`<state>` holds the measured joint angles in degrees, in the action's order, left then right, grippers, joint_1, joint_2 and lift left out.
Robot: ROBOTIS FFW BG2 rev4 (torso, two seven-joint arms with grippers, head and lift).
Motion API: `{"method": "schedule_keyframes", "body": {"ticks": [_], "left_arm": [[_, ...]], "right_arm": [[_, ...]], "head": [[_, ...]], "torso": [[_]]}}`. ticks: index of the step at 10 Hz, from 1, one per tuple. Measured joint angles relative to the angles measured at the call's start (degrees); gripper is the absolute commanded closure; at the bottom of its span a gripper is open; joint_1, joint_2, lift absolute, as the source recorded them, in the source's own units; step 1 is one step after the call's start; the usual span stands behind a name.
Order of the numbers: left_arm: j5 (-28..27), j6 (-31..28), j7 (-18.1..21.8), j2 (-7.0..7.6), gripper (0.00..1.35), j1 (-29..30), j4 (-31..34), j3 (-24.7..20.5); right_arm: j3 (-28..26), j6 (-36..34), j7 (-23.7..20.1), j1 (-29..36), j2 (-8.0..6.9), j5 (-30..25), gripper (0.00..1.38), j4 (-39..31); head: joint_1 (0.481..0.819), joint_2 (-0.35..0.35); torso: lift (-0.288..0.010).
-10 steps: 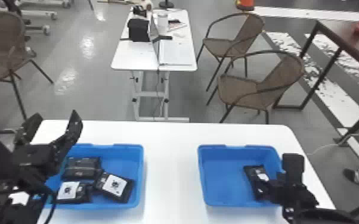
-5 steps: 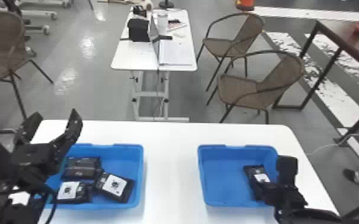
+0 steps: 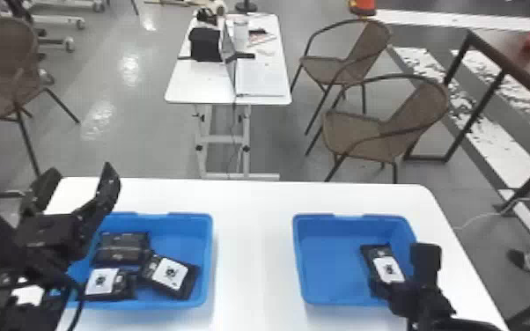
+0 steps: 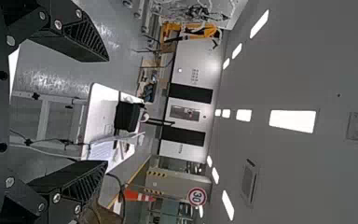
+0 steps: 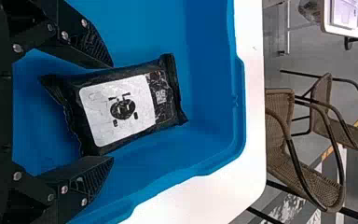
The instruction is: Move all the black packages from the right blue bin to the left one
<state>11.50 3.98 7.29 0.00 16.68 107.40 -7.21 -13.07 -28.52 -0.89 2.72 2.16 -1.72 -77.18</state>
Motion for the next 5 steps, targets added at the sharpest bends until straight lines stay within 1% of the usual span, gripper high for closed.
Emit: {"method": "schedule_keyframes", "body": {"ticks": [1,2,3,4,5], "left_arm": [[0.0,0.0,0.0,0.0,0.27,0.05,0.0,-0.08],[-0.02,0.0,0.0,0.0,0.27,0.12,0.0,-0.21],[-0.12,0.03,0.0,0.0,0.27,0.26,0.0,-0.37],[-0.26,0.14,0.0,0.0,0.27,0.35,0.0,-0.43],[-0.29,0.22,0.0,0.0,0.27,0.42,0.0,-0.44]], "right_arm": [[0.41,0.89,-0.35,-0.16,0.51,0.3,0.36,0.82],[1.25,1.26,-0.55,-0.32,1.4,1.21,0.38,1.37],[2.65,1.38,-0.61,-0.51,2.74,2.77,0.56,1.81],[3.47,1.49,-0.62,-0.63,3.47,3.84,0.84,2.09],[3.71,1.63,-0.64,-0.62,3.63,4.53,1.05,2.2]], "head": [[0.695,-0.1],[0.695,-0.097],[0.695,-0.093],[0.695,-0.091],[0.695,-0.087]], "torso": [[0.0],[0.0],[0.0],[0.0],[0.0]]}}
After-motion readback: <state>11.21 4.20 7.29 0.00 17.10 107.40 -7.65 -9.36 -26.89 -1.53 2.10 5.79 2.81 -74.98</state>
